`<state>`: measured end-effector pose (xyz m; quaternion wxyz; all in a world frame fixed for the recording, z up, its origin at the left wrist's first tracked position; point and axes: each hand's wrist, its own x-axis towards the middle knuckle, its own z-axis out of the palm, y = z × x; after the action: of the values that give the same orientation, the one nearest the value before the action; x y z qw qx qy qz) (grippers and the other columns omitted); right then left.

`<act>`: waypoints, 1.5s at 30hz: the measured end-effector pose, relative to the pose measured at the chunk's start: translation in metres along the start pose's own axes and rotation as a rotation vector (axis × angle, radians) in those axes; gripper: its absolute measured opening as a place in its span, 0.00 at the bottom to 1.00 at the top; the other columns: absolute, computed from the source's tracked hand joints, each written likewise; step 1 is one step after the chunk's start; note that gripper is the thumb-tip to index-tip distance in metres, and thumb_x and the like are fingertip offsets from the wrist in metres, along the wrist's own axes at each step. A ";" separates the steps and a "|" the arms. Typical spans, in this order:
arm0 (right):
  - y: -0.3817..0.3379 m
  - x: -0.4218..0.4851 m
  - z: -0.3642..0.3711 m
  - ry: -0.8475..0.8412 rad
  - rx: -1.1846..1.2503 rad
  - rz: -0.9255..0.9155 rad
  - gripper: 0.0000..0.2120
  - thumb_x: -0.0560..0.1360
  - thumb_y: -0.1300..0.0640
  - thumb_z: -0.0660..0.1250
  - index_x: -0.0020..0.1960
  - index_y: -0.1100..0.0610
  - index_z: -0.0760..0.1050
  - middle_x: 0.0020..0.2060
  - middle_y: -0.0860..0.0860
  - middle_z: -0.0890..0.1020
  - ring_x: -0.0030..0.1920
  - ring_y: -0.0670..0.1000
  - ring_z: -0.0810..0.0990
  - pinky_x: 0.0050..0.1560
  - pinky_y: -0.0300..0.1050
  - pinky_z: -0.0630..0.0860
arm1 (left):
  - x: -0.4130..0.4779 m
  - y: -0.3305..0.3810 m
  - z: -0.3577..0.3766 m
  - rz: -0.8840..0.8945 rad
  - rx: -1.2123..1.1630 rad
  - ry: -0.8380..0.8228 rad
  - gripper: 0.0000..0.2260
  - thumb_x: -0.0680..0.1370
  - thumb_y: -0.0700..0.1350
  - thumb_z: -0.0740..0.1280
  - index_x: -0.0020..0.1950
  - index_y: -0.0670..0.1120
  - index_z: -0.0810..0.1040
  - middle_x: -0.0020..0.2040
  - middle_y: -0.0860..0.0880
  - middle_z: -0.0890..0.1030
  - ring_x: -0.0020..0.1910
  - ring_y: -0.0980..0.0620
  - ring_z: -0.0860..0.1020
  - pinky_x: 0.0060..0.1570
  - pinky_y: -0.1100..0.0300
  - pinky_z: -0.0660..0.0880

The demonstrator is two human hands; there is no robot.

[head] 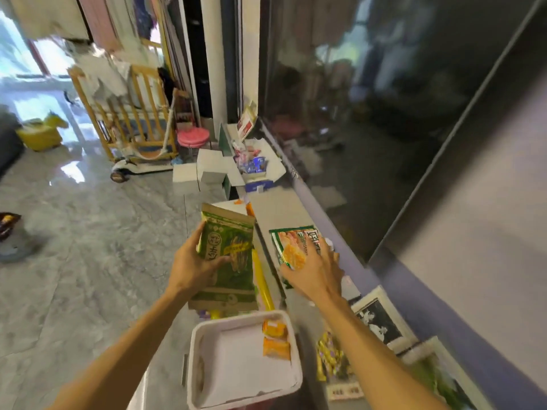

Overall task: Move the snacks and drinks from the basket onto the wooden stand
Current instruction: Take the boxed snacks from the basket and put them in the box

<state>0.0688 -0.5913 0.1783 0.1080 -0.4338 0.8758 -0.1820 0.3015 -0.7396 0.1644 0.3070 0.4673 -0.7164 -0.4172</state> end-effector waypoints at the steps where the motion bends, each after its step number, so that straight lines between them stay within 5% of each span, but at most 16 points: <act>1: -0.005 -0.002 -0.025 0.016 -0.010 -0.008 0.51 0.71 0.26 0.71 0.84 0.48 0.57 0.83 0.54 0.59 0.78 0.65 0.64 0.72 0.68 0.71 | 0.002 0.024 -0.009 0.015 -0.005 0.003 0.48 0.69 0.45 0.83 0.83 0.54 0.61 0.63 0.56 0.79 0.57 0.52 0.82 0.56 0.50 0.82; 6: -0.022 -0.024 -0.119 0.129 -0.020 0.009 0.52 0.70 0.25 0.71 0.85 0.46 0.57 0.83 0.50 0.58 0.76 0.64 0.64 0.69 0.65 0.71 | 0.007 0.112 -0.038 0.101 -0.028 -0.042 0.48 0.69 0.47 0.84 0.83 0.55 0.62 0.62 0.56 0.79 0.48 0.63 0.81 0.45 0.61 0.83; 14: 0.012 -0.104 -0.182 0.313 -0.061 0.239 0.46 0.71 0.26 0.69 0.81 0.48 0.63 0.81 0.52 0.63 0.72 0.62 0.69 0.67 0.66 0.75 | -0.008 0.184 -0.002 0.292 -0.114 -0.299 0.46 0.68 0.51 0.84 0.82 0.58 0.64 0.53 0.66 0.79 0.52 0.57 0.84 0.56 0.47 0.84; 17: 0.038 -0.157 -0.194 0.381 -0.090 0.373 0.46 0.72 0.27 0.69 0.82 0.48 0.62 0.81 0.52 0.64 0.72 0.61 0.69 0.67 0.65 0.76 | -0.035 0.206 0.032 0.375 -0.145 -0.422 0.45 0.69 0.48 0.83 0.82 0.56 0.64 0.53 0.66 0.79 0.51 0.61 0.82 0.50 0.60 0.82; 19: 0.055 -0.198 -0.201 0.410 -0.101 0.474 0.46 0.72 0.27 0.70 0.82 0.49 0.63 0.81 0.52 0.63 0.73 0.62 0.68 0.67 0.66 0.75 | -0.059 0.219 0.058 0.417 -0.173 -0.514 0.45 0.69 0.45 0.83 0.82 0.53 0.65 0.54 0.66 0.78 0.50 0.63 0.82 0.49 0.62 0.81; 23: 0.085 -0.285 -0.209 0.474 -0.102 0.666 0.46 0.70 0.27 0.70 0.81 0.49 0.65 0.80 0.52 0.65 0.72 0.65 0.69 0.67 0.67 0.75 | -0.116 0.237 0.111 0.463 -0.202 -0.702 0.47 0.67 0.47 0.85 0.82 0.53 0.65 0.55 0.63 0.82 0.53 0.58 0.84 0.58 0.48 0.83; 28: 0.126 -0.392 -0.217 0.577 -0.092 0.850 0.44 0.69 0.28 0.71 0.79 0.48 0.68 0.76 0.52 0.70 0.69 0.63 0.72 0.63 0.60 0.78 | -0.212 0.268 0.171 0.514 -0.261 -0.906 0.45 0.68 0.45 0.84 0.81 0.55 0.66 0.59 0.53 0.84 0.51 0.57 0.86 0.52 0.51 0.85; 32: 0.168 -0.469 -0.222 0.623 -0.080 0.980 0.45 0.67 0.26 0.67 0.78 0.46 0.68 0.75 0.50 0.71 0.69 0.62 0.72 0.64 0.65 0.77 | -0.292 0.289 0.215 0.517 -0.278 -1.042 0.46 0.68 0.43 0.84 0.81 0.54 0.66 0.60 0.50 0.83 0.51 0.53 0.86 0.49 0.48 0.86; 41: 0.277 -0.586 -0.198 0.601 -0.006 1.111 0.42 0.67 0.29 0.67 0.77 0.46 0.72 0.76 0.51 0.72 0.71 0.60 0.73 0.73 0.60 0.72 | -0.443 0.285 0.313 0.498 -0.200 -1.212 0.46 0.69 0.45 0.83 0.82 0.53 0.65 0.57 0.63 0.81 0.53 0.60 0.83 0.57 0.47 0.83; 45: 0.316 -0.608 -0.165 0.540 0.038 1.177 0.43 0.70 0.27 0.67 0.80 0.44 0.67 0.80 0.51 0.68 0.76 0.62 0.69 0.74 0.63 0.72 | -0.488 0.248 0.357 0.465 -0.108 -1.242 0.45 0.70 0.44 0.83 0.82 0.52 0.64 0.55 0.64 0.81 0.52 0.62 0.82 0.53 0.58 0.83</act>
<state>0.1486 0.1081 0.2174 -0.0270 0.1821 0.9601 -0.2106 0.0858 -0.1240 0.1941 -0.0578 -0.0425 -0.8205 -0.5671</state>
